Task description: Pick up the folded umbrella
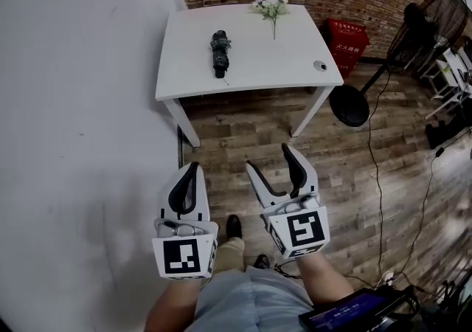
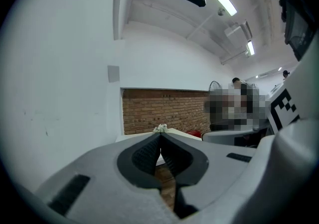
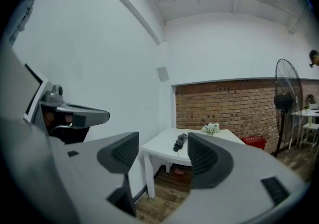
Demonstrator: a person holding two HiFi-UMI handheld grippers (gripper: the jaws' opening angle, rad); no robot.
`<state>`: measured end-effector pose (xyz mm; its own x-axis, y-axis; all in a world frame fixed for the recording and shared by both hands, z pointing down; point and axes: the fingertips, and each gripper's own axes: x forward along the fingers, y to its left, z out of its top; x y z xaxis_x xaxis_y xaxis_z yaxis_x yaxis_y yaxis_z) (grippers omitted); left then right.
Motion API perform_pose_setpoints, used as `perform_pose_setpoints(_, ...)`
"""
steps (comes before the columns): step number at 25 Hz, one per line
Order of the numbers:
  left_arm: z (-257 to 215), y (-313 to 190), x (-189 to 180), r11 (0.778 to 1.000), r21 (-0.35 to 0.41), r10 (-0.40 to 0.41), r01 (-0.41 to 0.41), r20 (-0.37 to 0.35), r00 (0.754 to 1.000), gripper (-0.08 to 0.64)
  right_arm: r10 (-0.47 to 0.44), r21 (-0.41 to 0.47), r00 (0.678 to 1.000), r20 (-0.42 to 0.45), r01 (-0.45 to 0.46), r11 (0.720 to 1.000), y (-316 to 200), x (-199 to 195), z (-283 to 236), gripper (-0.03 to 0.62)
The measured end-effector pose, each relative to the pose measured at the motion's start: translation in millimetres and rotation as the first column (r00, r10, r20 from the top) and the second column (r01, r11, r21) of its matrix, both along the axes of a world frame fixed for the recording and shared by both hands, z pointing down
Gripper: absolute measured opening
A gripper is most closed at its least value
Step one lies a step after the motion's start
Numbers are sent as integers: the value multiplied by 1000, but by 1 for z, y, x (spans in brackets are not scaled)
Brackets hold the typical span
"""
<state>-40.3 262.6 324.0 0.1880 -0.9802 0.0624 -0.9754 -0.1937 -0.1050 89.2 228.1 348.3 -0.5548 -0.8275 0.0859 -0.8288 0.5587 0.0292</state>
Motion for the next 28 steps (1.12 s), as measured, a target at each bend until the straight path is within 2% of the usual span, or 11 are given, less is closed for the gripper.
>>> perform_pose_setpoints(5, -4, -47, -23, 1000, 3, 12, -12, -4, 1000, 6, 28, 8, 1000, -10, -28, 1000, -46, -17, -7, 308)
perform_pose_setpoints(9, -20, -76, -39, 999, 44, 26, -26, 1, 1000, 6, 50, 46, 999, -4, -50, 998, -74, -31, -23, 304)
perform_pose_setpoints(18, -40, -116, -60, 994, 104, 43, -42, -4, 999, 6, 83, 91, 996, -13, -82, 992, -109, -49, -43, 295)
perform_pose_setpoints(28, -21, -143, -60, 996, 68, 55, -54, -14, 998, 6, 98, 81, 995, -29, -95, 992, -134, -49, -36, 293)
